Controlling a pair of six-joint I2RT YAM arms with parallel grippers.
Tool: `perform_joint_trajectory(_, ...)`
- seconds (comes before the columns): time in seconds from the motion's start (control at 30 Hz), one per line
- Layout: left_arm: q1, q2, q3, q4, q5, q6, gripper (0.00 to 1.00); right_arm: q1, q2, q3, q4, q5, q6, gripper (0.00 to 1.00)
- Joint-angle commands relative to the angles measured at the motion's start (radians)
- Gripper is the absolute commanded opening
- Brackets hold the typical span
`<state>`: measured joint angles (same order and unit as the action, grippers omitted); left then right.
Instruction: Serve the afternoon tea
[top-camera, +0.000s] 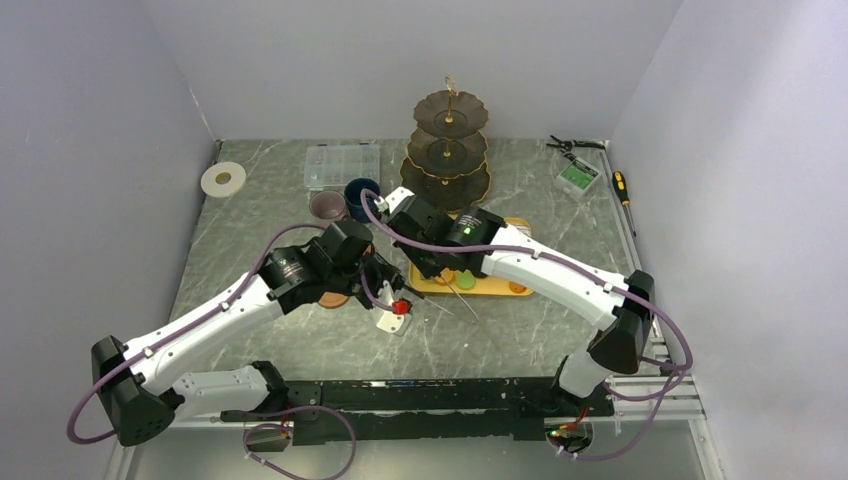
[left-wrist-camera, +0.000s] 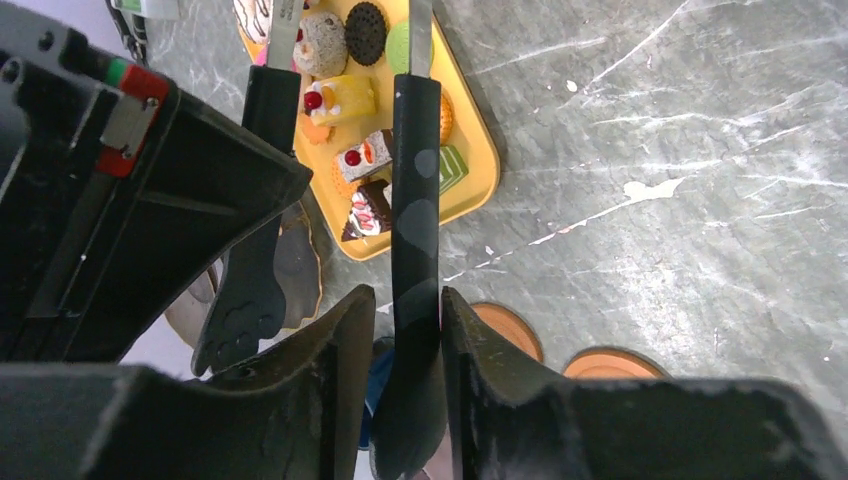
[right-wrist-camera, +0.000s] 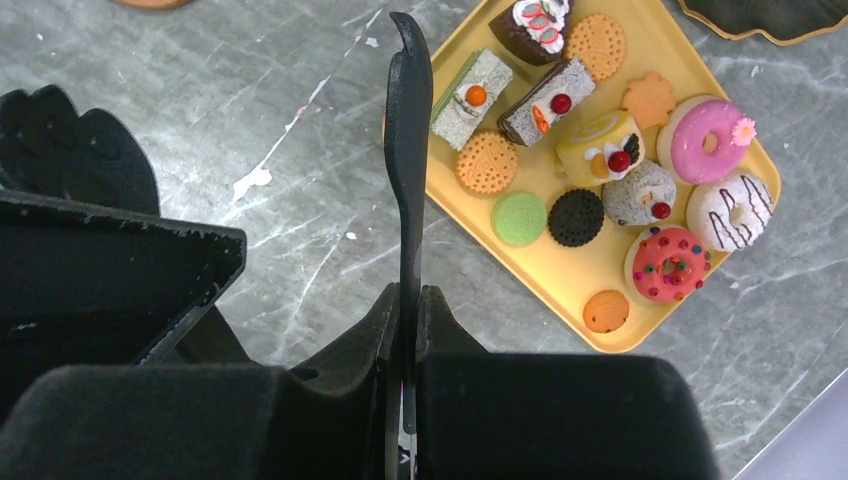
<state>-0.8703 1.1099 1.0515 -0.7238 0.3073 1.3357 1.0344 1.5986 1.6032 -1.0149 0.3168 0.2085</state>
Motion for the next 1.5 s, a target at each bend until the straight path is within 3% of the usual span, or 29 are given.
perform_joint_trajectory(0.0,-0.005,-0.002,0.050,-0.011,-0.004,-0.041,0.33,0.019,-0.025,0.046,-0.033,0.025,-0.027,0.02)
perform_joint_trajectory(0.23,-0.005,-0.021,0.053,-0.026,0.029,-0.097,0.05,0.026,-0.068,0.049,0.002,-0.030,-0.040,0.09)
perform_joint_trajectory(0.27,-0.005,-0.021,0.057,-0.027,0.034,-0.120,0.03,0.026,-0.076,0.050,0.011,-0.041,-0.042,0.17)
perform_joint_trajectory(0.37,-0.005,-0.021,0.073,-0.024,0.054,-0.206,0.03,0.026,-0.100,0.053,0.035,-0.067,-0.051,0.63)
perform_joint_trajectory(0.4,-0.005,-0.021,0.076,-0.014,0.057,-0.245,0.03,0.027,-0.110,0.056,0.042,-0.076,-0.055,0.73)
perform_joint_trajectory(0.47,-0.005,-0.020,0.086,0.001,0.067,-0.346,0.03,0.024,-0.137,0.069,0.059,-0.076,-0.059,0.86)
perform_joint_trajectory(0.6,-0.006,-0.028,0.089,0.029,0.099,-0.554,0.03,0.007,-0.227,0.097,0.095,-0.085,-0.079,0.99)
perform_joint_trajectory(0.83,0.032,-0.023,0.130,0.117,0.149,-0.921,0.03,-0.016,-0.487,0.002,0.289,-0.153,-0.129,1.00)
perform_joint_trajectory(0.9,0.096,-0.023,0.141,0.179,0.155,-1.090,0.03,-0.017,-0.583,-0.071,0.383,-0.182,-0.140,1.00)
perform_joint_trajectory(1.03,0.273,-0.018,0.162,0.250,0.310,-1.325,0.03,-0.017,-0.718,-0.212,0.471,-0.195,-0.123,1.00)
perform_joint_trajectory(1.27,0.423,-0.019,0.185,0.291,0.464,-1.503,0.03,-0.025,-0.656,-0.290,0.534,-0.307,-0.104,0.99)
perform_joint_trajectory(1.47,0.592,0.004,0.226,0.410,0.663,-1.745,0.03,-0.167,-0.685,-0.615,0.978,-0.599,-0.082,0.99)
